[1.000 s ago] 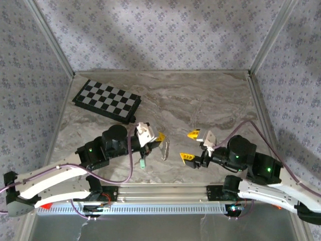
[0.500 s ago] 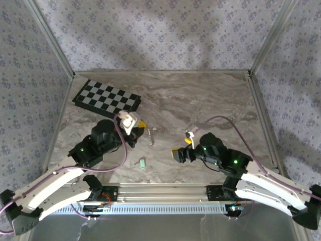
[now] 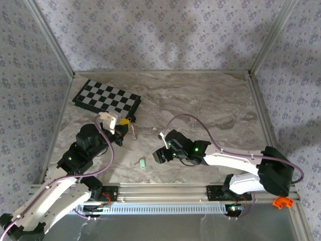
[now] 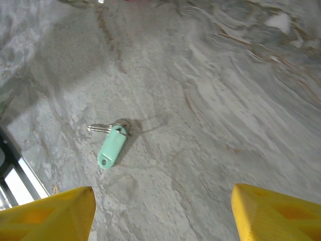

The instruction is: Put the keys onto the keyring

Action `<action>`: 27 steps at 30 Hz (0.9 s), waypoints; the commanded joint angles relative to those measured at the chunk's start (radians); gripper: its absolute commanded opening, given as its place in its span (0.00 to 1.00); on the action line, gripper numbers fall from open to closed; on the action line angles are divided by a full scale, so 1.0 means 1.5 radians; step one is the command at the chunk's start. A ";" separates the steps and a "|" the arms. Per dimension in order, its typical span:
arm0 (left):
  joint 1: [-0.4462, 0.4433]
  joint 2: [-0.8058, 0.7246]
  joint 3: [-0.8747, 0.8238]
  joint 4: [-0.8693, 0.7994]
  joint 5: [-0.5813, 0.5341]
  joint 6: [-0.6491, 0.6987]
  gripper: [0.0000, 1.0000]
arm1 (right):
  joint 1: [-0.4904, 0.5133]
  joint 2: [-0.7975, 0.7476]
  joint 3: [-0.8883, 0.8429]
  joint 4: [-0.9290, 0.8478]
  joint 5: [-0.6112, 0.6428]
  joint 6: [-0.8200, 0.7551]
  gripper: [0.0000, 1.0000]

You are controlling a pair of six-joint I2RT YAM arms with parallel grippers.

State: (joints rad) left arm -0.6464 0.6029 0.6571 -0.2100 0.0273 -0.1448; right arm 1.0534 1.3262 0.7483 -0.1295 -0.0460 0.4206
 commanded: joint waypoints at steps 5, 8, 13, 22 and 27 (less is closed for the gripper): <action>0.020 -0.004 -0.001 0.030 0.032 -0.016 0.00 | -0.034 0.110 0.119 -0.057 -0.159 -0.202 0.66; 0.034 0.001 -0.005 0.038 0.042 -0.019 0.00 | -0.037 0.142 0.134 -0.066 -0.196 -0.265 0.65; 0.064 0.013 -0.013 0.063 0.073 -0.034 0.00 | -0.053 0.163 0.108 -0.015 -0.258 -0.335 0.67; 0.092 0.019 -0.030 0.102 0.113 -0.054 0.00 | -0.100 0.190 0.016 0.181 -0.353 -0.381 0.68; 0.105 0.018 -0.031 0.112 0.124 -0.054 0.00 | -0.113 0.241 0.016 0.231 -0.365 -0.397 0.70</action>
State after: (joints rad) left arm -0.5041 0.6373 0.6064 -0.1085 0.1776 -0.2115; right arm 0.8932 1.6558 0.7773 0.1329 -0.5449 -0.1326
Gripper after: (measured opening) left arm 0.052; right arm 0.699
